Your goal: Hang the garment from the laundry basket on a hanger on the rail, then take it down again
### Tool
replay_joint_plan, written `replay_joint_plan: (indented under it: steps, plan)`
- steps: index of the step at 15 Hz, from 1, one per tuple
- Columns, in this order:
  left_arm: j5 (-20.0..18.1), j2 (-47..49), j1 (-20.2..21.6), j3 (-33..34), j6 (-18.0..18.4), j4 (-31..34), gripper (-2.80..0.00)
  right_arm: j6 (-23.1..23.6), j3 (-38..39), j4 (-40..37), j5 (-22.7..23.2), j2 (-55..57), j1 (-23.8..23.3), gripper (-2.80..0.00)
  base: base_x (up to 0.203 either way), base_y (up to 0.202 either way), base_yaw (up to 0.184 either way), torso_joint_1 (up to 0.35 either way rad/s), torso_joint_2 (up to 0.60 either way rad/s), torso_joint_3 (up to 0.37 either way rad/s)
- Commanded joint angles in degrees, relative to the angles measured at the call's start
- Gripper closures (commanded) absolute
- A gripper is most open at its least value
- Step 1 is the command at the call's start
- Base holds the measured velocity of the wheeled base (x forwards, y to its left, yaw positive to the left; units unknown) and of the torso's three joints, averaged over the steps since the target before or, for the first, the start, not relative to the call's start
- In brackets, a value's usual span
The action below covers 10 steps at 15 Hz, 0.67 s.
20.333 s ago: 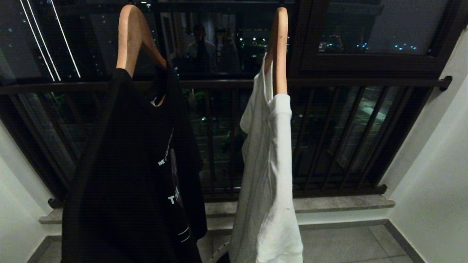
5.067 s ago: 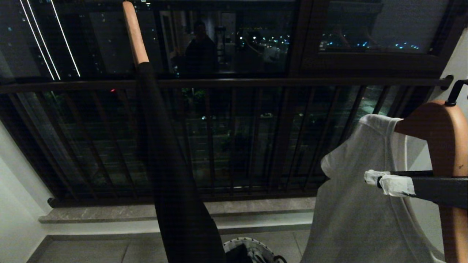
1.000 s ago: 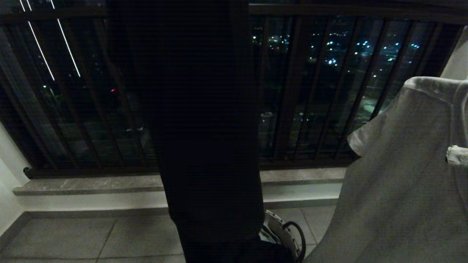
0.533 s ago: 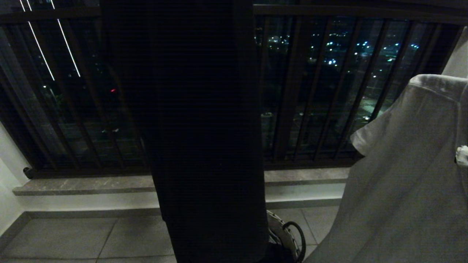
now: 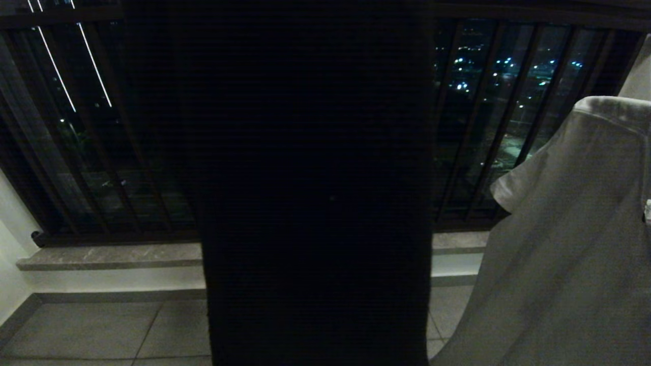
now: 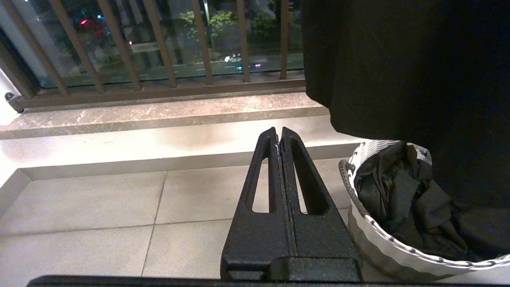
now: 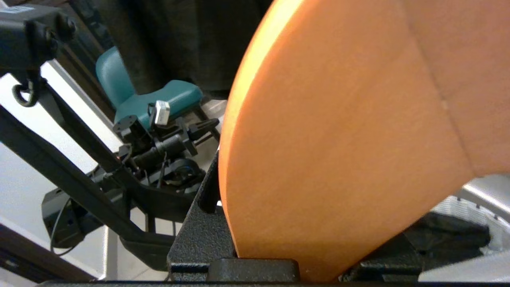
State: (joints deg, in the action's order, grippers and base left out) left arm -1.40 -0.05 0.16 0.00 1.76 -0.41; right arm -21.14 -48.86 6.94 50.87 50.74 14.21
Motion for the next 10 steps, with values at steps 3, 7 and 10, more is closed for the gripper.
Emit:
replay_joint_plan:
  steps: [3,7,10]
  plan:
    - [0.0,0.0,0.0,0.2,0.0,0.0,0.00,-0.1,0.0,0.3,0.5,0.4,0.0,0.00,0.000,0.000,0.000,0.000,0.00,0.000]
    - [0.0,0.0,0.0,0.2,0.0,0.0,0.00,0.0,-0.2,0.4,0.5,0.5,0.1,0.00,0.000,0.000,0.000,0.000,0.00,0.000]
    - [0.0,0.0,0.0,0.2,0.0,0.0,0.00,0.1,-2.0,0.3,0.3,2.8,0.0,0.00,0.000,0.000,0.000,0.000,0.00,0.000]
